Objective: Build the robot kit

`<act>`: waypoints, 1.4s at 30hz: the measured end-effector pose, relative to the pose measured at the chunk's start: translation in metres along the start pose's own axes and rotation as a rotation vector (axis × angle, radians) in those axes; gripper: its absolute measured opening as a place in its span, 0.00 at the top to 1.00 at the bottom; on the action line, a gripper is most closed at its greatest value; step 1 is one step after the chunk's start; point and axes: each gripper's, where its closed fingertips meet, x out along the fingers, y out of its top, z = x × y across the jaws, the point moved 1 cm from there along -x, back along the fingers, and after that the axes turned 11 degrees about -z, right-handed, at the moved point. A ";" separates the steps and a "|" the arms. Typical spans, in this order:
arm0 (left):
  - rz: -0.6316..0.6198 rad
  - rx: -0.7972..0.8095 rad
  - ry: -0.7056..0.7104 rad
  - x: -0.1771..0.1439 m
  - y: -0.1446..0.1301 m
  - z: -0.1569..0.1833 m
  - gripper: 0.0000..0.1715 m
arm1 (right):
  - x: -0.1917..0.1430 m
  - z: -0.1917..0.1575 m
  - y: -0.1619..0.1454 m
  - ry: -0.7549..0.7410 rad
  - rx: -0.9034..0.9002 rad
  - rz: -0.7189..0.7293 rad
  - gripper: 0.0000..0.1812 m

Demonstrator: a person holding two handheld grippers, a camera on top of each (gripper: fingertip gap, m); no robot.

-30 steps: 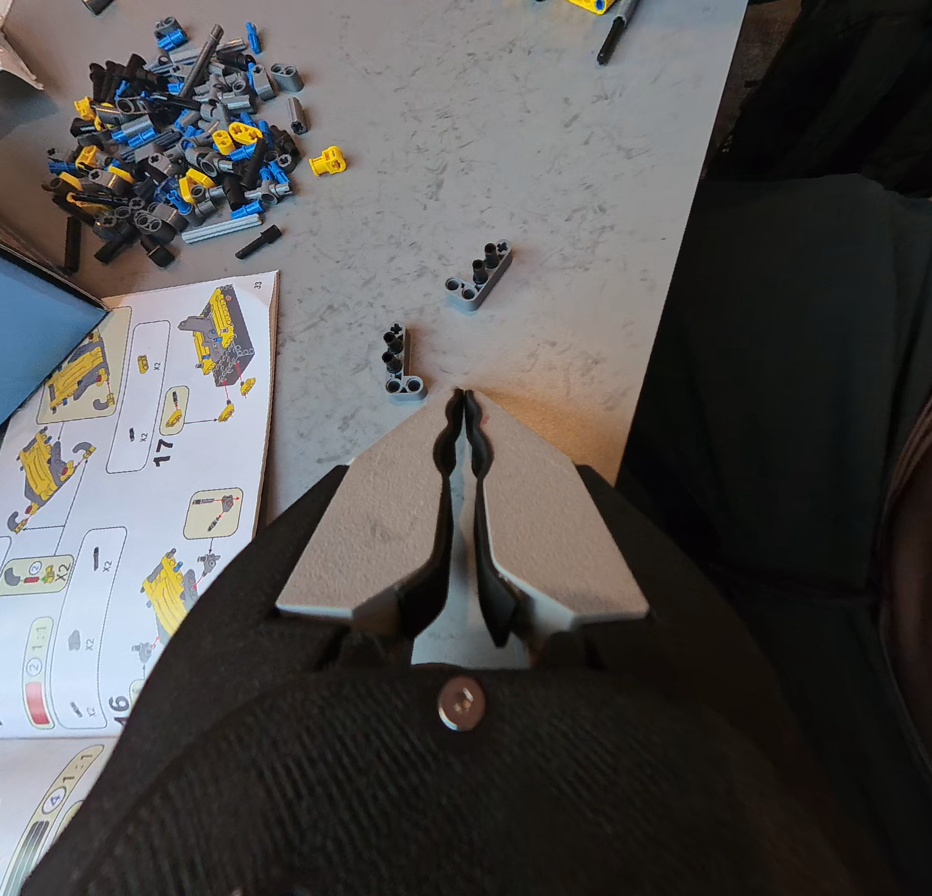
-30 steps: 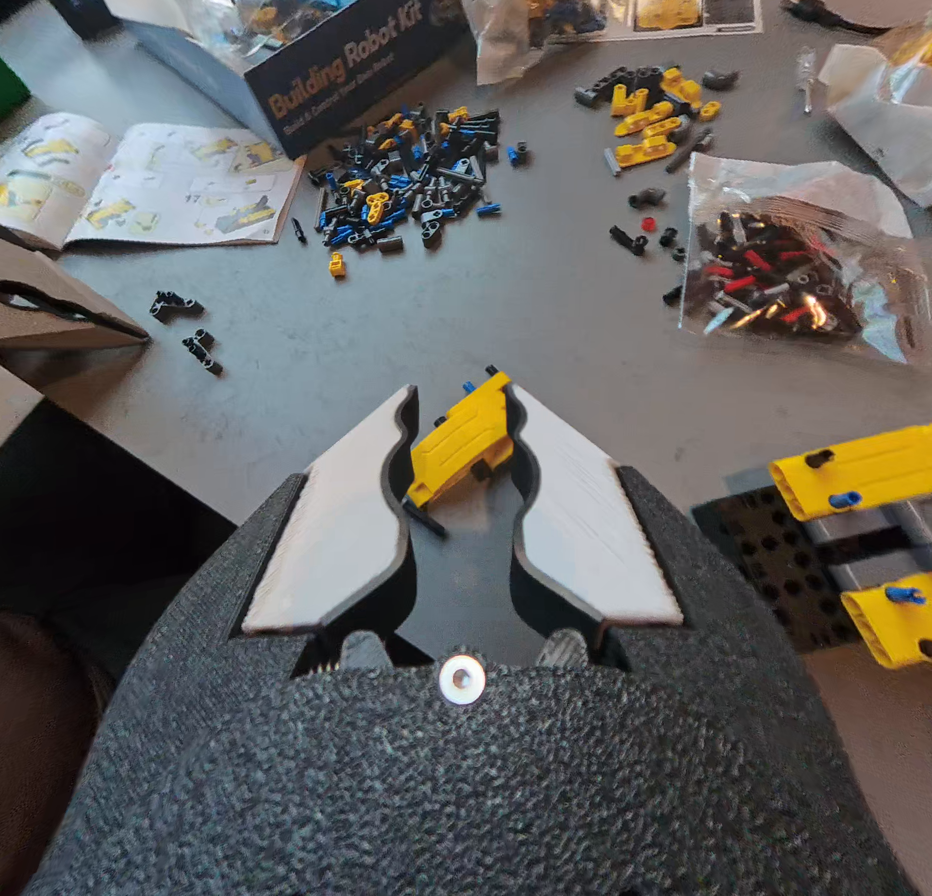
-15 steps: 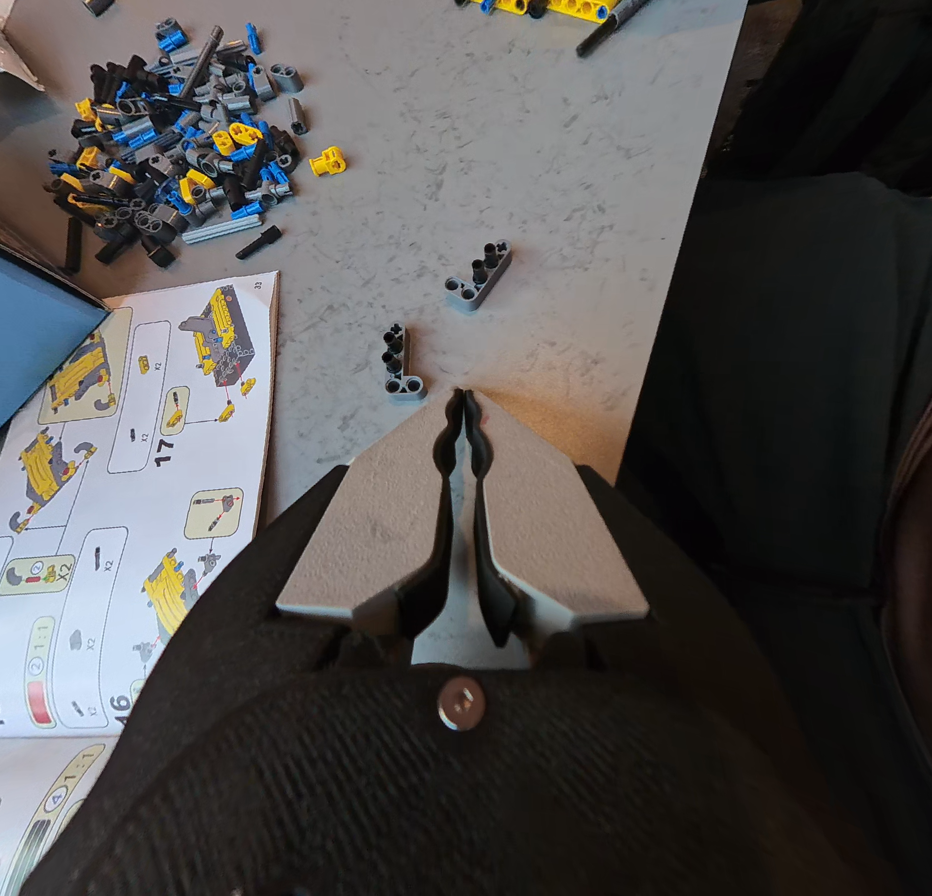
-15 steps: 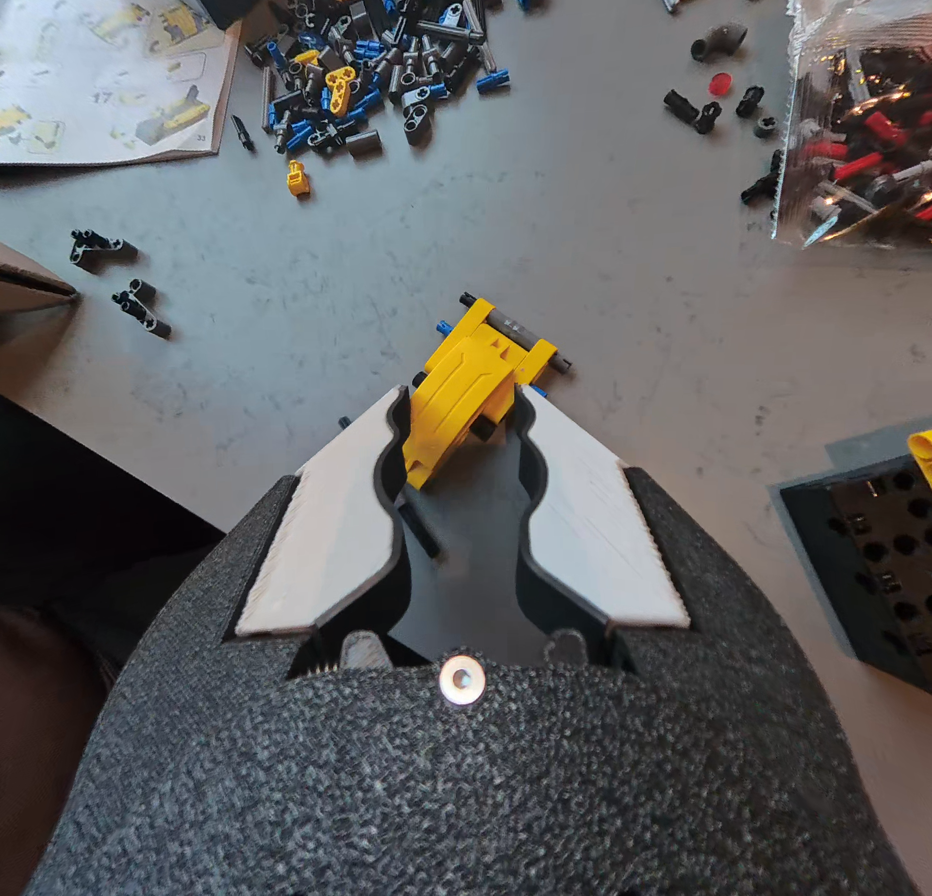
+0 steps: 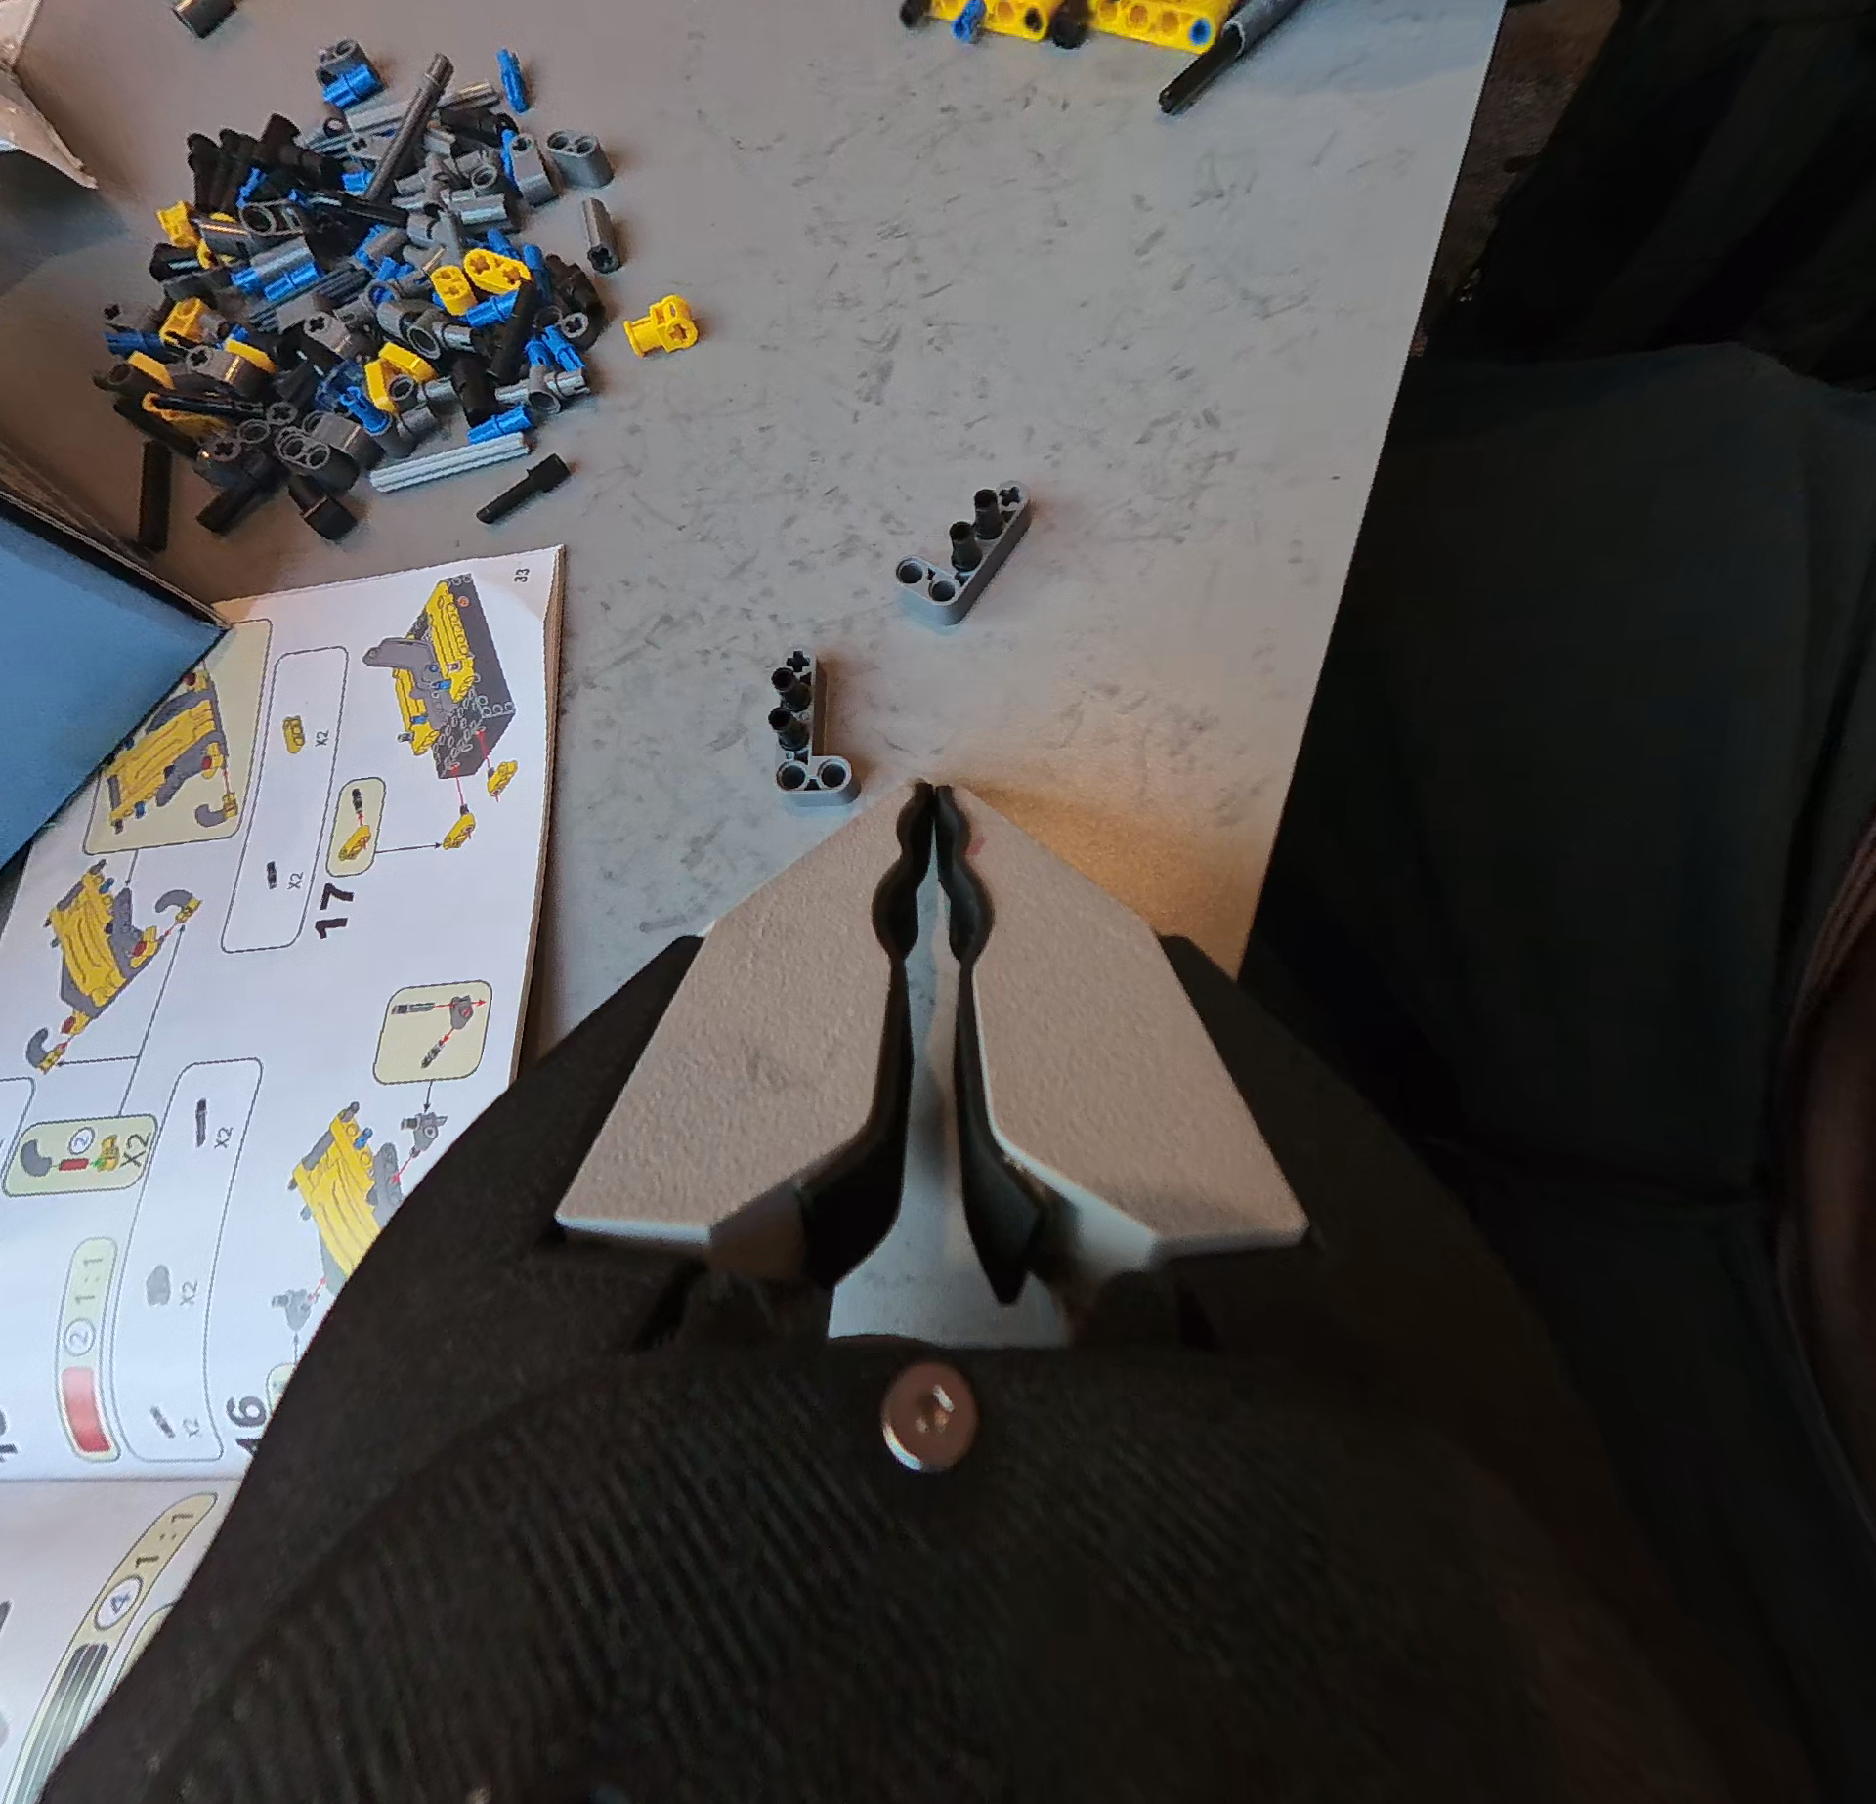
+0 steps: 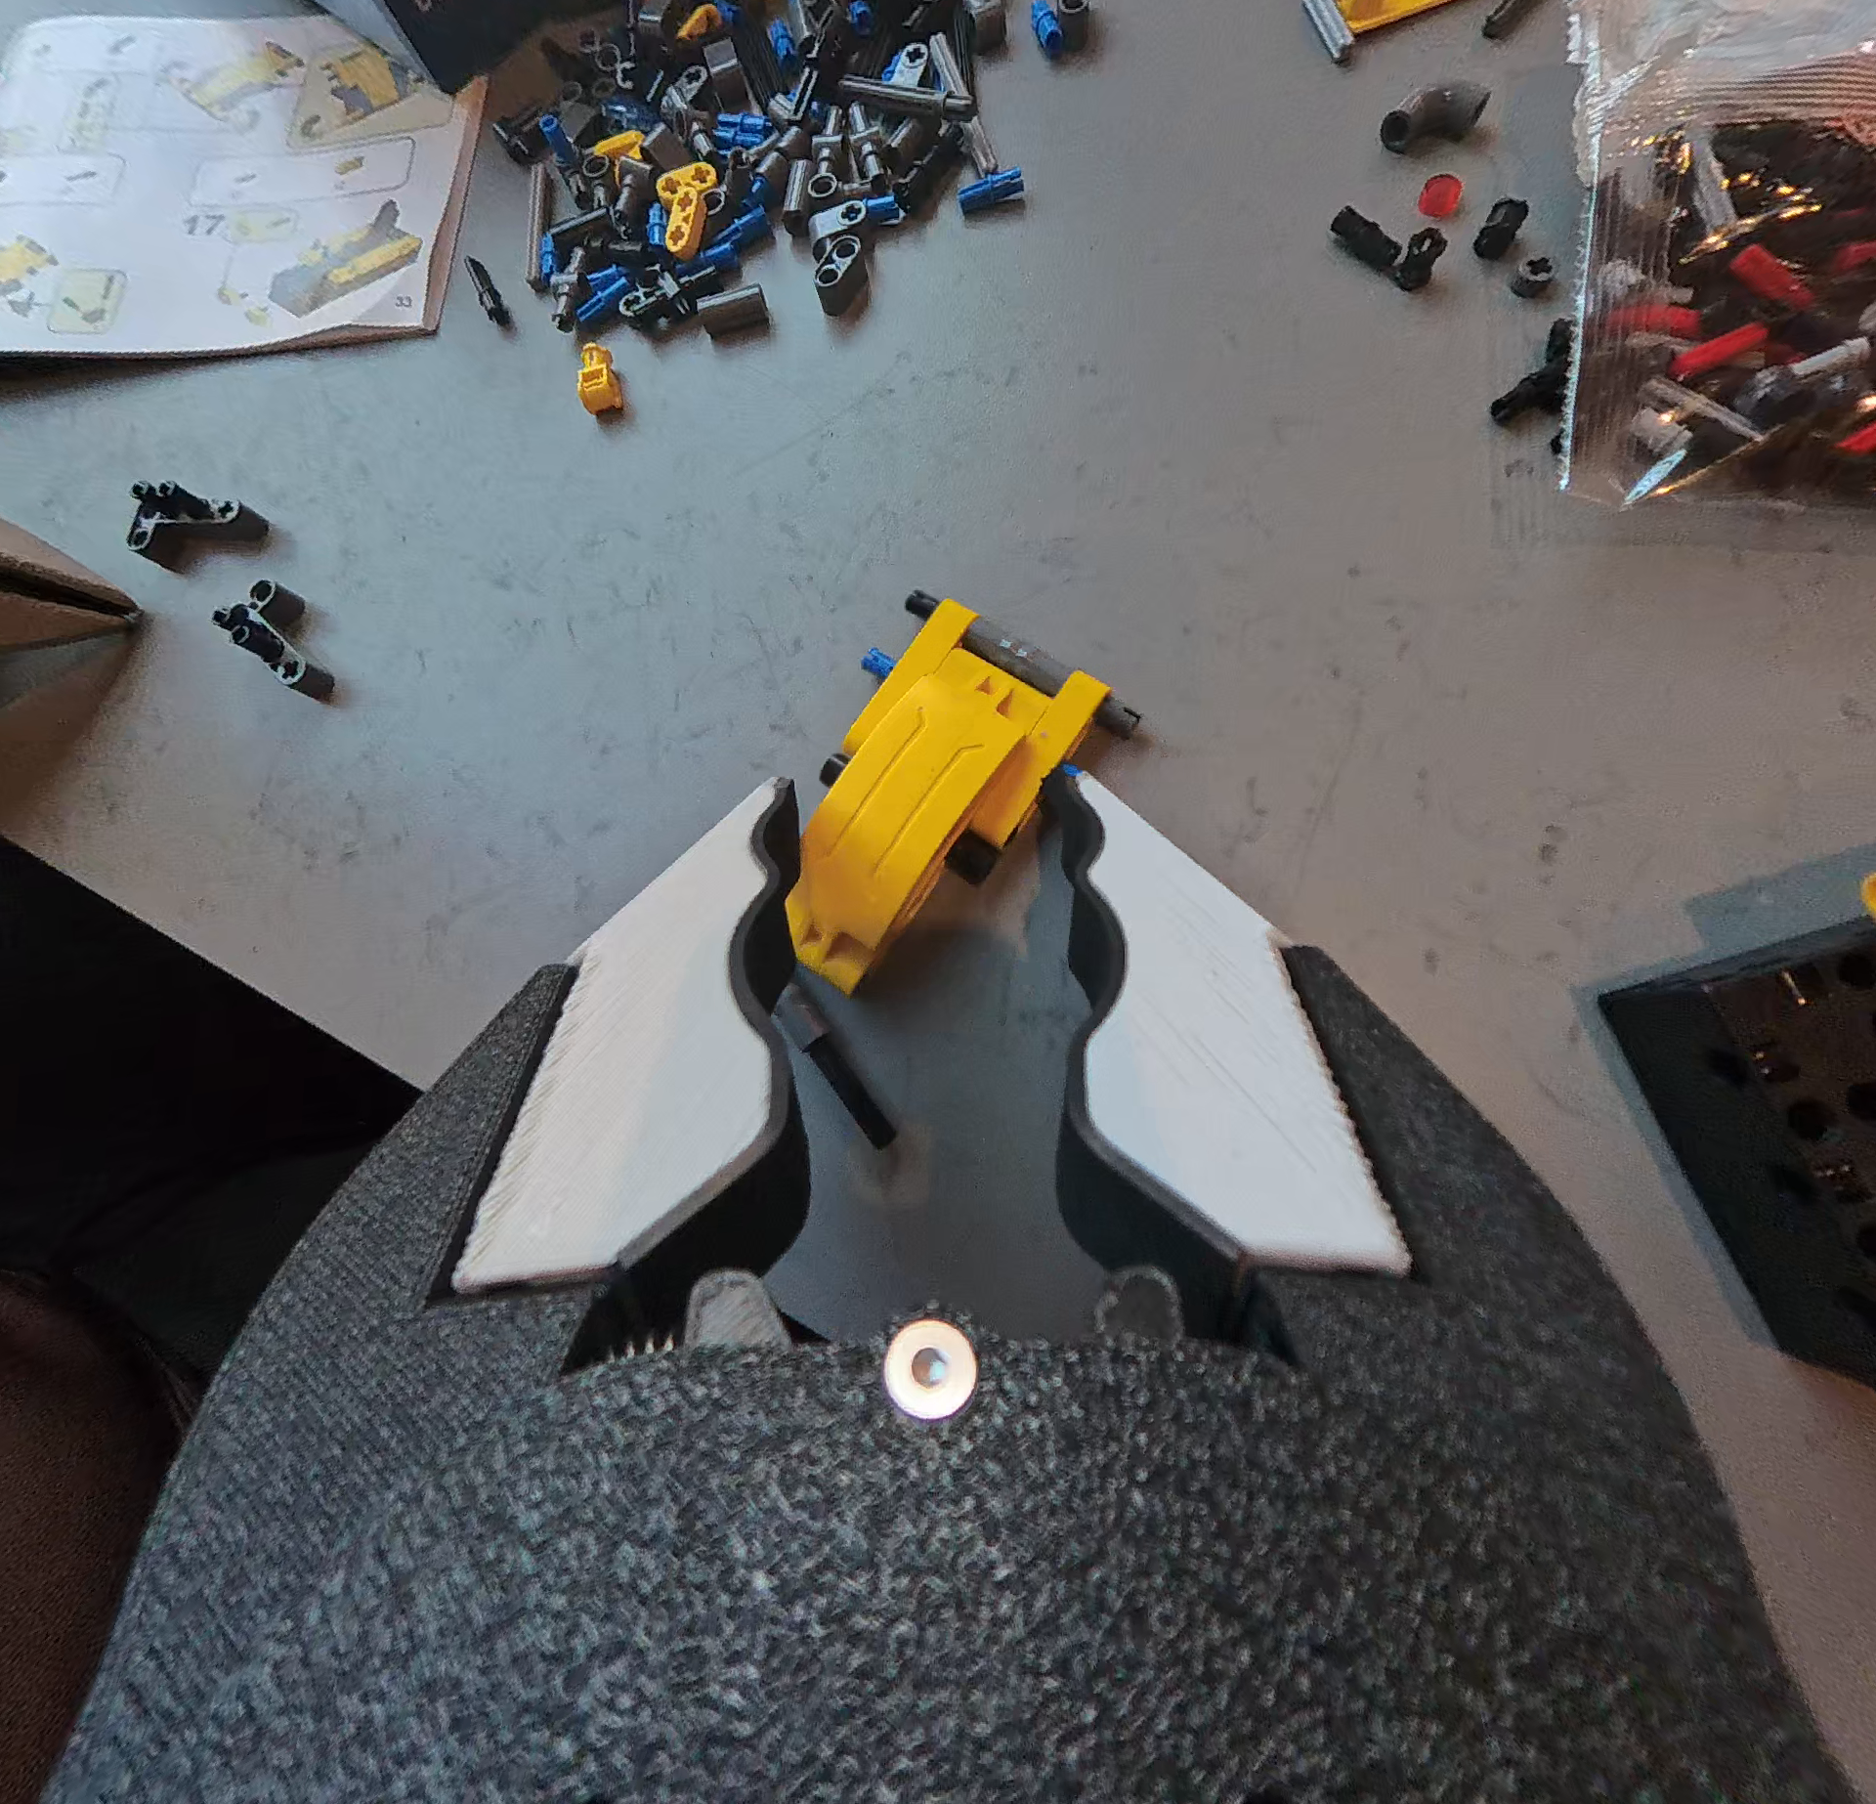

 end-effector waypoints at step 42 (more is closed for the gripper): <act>0.002 -0.019 -0.028 0.000 0.000 0.000 1.00 | 0.009 0.006 0.011 0.008 -0.026 0.103 0.78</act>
